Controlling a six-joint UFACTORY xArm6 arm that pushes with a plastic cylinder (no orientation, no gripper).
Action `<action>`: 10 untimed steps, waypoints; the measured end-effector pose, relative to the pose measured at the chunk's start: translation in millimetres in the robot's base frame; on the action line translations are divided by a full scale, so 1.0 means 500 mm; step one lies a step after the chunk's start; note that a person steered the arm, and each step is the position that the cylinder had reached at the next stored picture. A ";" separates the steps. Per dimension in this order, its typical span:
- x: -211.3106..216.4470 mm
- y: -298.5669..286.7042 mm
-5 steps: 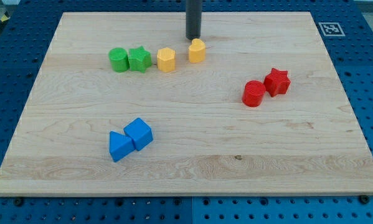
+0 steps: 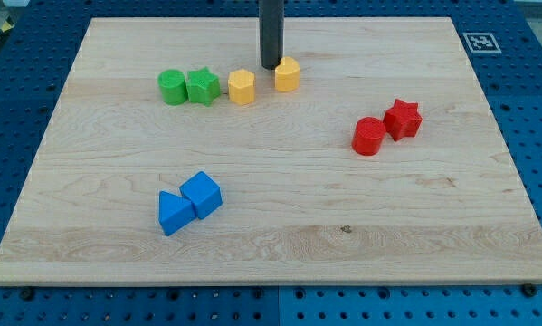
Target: Push the yellow heart towards center of the board
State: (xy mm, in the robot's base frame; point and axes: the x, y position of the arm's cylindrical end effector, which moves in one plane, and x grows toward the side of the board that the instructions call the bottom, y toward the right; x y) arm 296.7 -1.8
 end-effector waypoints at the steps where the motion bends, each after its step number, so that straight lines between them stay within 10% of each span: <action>1: -0.006 0.033; 10: 0.043 0.091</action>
State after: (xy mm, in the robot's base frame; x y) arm 318.0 44.0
